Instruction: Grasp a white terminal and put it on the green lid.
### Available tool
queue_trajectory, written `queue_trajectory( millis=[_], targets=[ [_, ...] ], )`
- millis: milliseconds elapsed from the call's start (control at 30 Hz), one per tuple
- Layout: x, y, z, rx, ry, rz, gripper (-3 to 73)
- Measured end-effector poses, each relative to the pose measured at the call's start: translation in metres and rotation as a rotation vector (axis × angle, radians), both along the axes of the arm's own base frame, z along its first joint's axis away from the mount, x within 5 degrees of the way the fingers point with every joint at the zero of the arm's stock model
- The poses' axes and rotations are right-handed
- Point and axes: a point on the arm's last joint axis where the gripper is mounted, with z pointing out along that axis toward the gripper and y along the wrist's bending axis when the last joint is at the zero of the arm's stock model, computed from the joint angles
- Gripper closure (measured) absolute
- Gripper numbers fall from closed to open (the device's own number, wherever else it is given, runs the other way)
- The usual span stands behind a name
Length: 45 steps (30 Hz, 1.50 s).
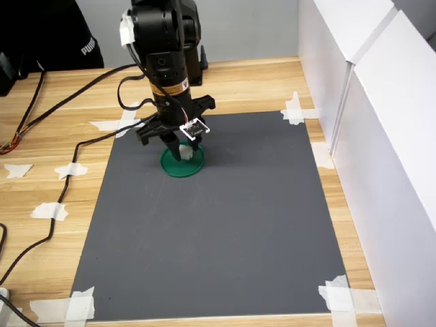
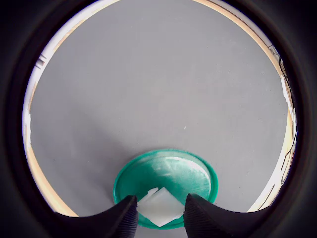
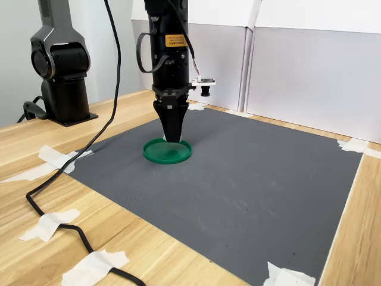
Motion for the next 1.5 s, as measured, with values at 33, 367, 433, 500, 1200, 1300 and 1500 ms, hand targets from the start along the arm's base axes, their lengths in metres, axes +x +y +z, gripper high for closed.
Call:
queue_trajectory(
  millis=[33, 367, 433, 500, 1200, 1300, 1500],
  targets=[
    [-0.001, 0.000, -0.001, -0.003, 0.003, 0.001, 32.6],
    [0.000, -0.002, -0.002, -0.023, 0.005, 0.020, 32.6],
    [0.001, -0.001, -0.002, -0.025, -0.001, 0.031, 32.7],
    [0.002, -0.001, -0.002, -0.027, -0.011, 0.045, 32.7],
    [-0.003, -0.001, 0.024, -0.005, -0.139, 0.055, 20.2],
    [-0.010, 0.000, 0.046, 0.026, -0.237, 0.031, 24.1],
    [-0.028, 0.000, 0.081, 0.114, -0.365, -0.074, 46.8]
  ],
)
